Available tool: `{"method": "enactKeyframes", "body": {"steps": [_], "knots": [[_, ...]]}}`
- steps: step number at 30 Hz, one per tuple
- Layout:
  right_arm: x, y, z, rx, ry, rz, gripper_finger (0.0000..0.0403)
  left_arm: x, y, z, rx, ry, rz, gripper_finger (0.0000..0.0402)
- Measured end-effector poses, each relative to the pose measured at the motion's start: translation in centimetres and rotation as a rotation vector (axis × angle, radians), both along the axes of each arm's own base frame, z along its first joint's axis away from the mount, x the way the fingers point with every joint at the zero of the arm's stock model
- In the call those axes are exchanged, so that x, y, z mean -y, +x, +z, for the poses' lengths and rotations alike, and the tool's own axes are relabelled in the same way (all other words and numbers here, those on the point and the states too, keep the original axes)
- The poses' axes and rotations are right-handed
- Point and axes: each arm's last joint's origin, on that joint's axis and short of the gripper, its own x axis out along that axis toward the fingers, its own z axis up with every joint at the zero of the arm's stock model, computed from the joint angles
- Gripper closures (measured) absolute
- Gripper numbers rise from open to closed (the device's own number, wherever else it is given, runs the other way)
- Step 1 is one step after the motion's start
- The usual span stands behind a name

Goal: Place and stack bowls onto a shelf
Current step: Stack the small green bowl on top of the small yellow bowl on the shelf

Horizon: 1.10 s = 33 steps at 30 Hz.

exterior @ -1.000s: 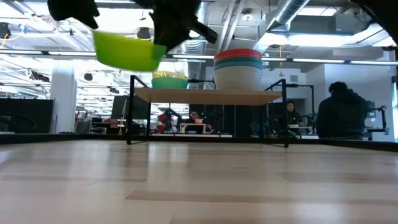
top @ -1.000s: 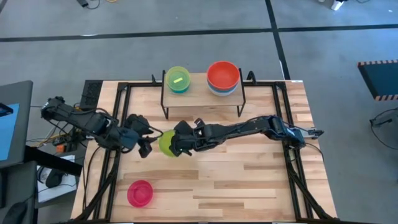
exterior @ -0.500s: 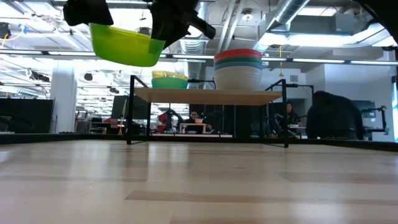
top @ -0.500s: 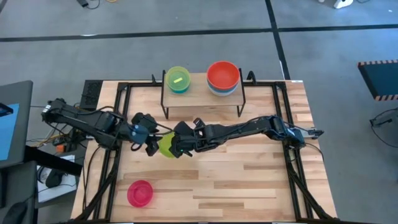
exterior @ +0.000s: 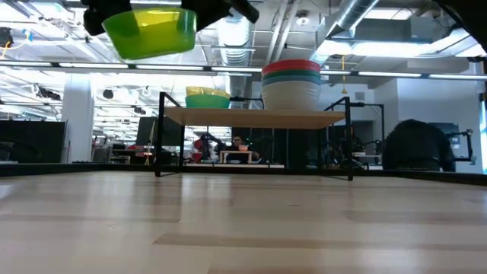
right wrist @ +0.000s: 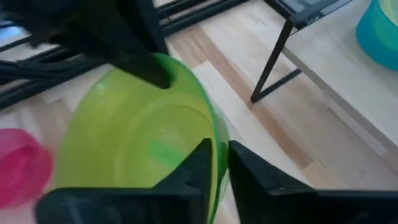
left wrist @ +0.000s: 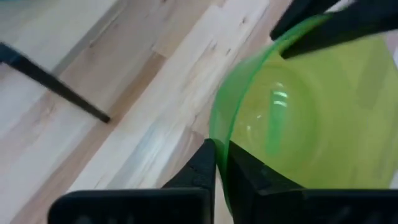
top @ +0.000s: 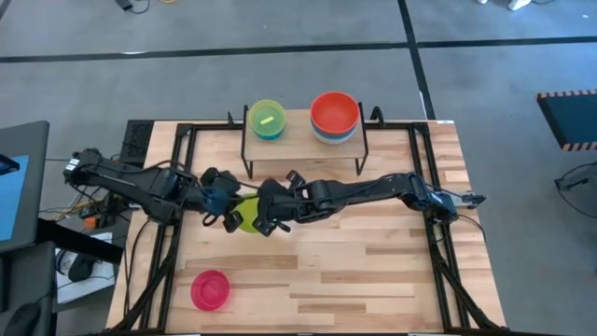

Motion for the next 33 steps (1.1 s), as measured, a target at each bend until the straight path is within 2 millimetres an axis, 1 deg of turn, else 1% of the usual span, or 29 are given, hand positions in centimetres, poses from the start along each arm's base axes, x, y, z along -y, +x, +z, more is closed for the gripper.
{"method": "enactKeyframes", "body": {"steps": [3,5,7,8,10,12,14,16,19,22,26,33], "knots": [[0.0,-0.7,0.9,-0.019,0.018,-0.005,0.029,-1.0,0.1,0.4,0.027,0.006,0.022,0.0401],[0.2,-1.7,2.0,-0.006,0.053,-0.036,0.0259,-1.9,0.3,0.7,0.049,0.022,0.044,0.0401],[0.4,-2.9,3.7,0.03,0.091,-0.075,0.0232,-3.1,0.6,1.0,0.082,0.047,0.074,0.0401],[0.6,-3.8,4.8,0.052,0.109,-0.091,0.022,-3.8,0.8,1.3,0.111,0.065,0.1,0.0401],[0.9,-5.2,6.5,0.086,0.132,-0.115,0.0203,-5.3,1.0,1.8,0.145,0.11,0.152,0.0401],[1.1,-6.5,8.2,0.125,0.137,-0.122,0.0193,-7.0,1.1,2.8,0.185,0.16,0.214,0.0401],[1.0,-7.3,9.1,0.156,0.134,-0.123,0.019,-8.8,1.0,3.9,0.227,0.233,0.29,0.0401],[1.2,-8.4,10.4,0.184,0.14,-0.122,0.0191,-10.7,0.7,5.0,0.252,0.321,0.378,0.0401],[1.2,-9.6,11.7,0.217,0.148,-0.115,0.0195,-13.6,0.4,6.4,0.304,0.451,0.463,0.0401],[0.9,-10.2,12.0,0.214,0.136,-0.115,0.0199,-16.4,0.5,6.6,0.312,0.516,0.483,0.0401],[0.7,-10.4,11.6,0.172,0.122,-0.112,0.02,-19.5,1.3,5.0,0.269,0.482,0.467,0.0401],[0.9,-10.9,11.1,0.105,0.115,-0.134,0.02,-23.1,2.3,2.2,0.153,0.458,0.49,0.0401]]}}
